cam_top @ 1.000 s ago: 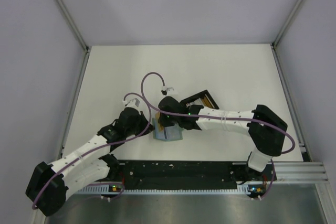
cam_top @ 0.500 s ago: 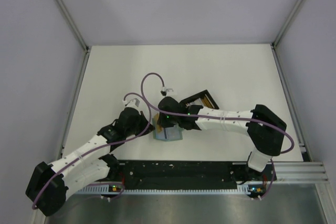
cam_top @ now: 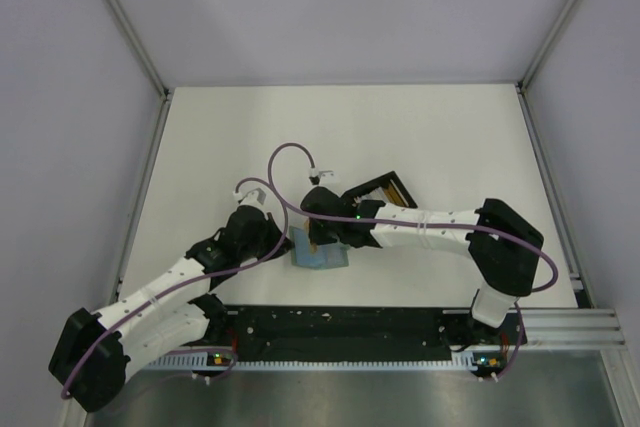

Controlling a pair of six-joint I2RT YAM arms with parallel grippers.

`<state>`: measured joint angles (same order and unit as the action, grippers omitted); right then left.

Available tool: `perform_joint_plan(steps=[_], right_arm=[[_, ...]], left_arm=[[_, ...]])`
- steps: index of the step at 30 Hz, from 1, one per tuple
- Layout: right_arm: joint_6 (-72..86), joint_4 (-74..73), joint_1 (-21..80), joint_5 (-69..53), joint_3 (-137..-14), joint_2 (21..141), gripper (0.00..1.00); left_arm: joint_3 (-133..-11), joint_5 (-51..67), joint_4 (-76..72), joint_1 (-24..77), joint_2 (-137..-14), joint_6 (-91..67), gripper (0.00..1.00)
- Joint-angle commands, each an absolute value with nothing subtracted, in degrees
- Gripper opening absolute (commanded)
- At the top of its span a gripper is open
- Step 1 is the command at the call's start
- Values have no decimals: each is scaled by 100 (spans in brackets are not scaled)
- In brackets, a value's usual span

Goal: Put the credit cards into the card holder
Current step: Insert the credit card into the card holder.

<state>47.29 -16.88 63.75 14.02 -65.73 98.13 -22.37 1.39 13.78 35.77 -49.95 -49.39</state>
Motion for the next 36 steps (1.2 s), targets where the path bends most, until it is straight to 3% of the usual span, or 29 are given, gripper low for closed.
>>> perform_joint_plan(steps=[1,12,21,30,36], right_arm=[[4562,-1890,6451,1802,-6847,9703,0],[4096,-1459,6442,1591,-6847,9370,0],[3815,-888,6293,597,-6786,9062,0],[4324,-774,5889,273,-6109,9044,0],[4667,-353,5538,-596,-5494,9132,0]], left_arm=[[-2180,53,1213,3560,-4878,-4878,0],[-1943,-483,1371,3560,-5141,-5044,0],[-1679,-686,1213,3568,-5564,-5300,0],[-1644,-642,1125,3568,-5467,-5247,0],[-1635,-615,1020,3560,-5449,-5177,0]])
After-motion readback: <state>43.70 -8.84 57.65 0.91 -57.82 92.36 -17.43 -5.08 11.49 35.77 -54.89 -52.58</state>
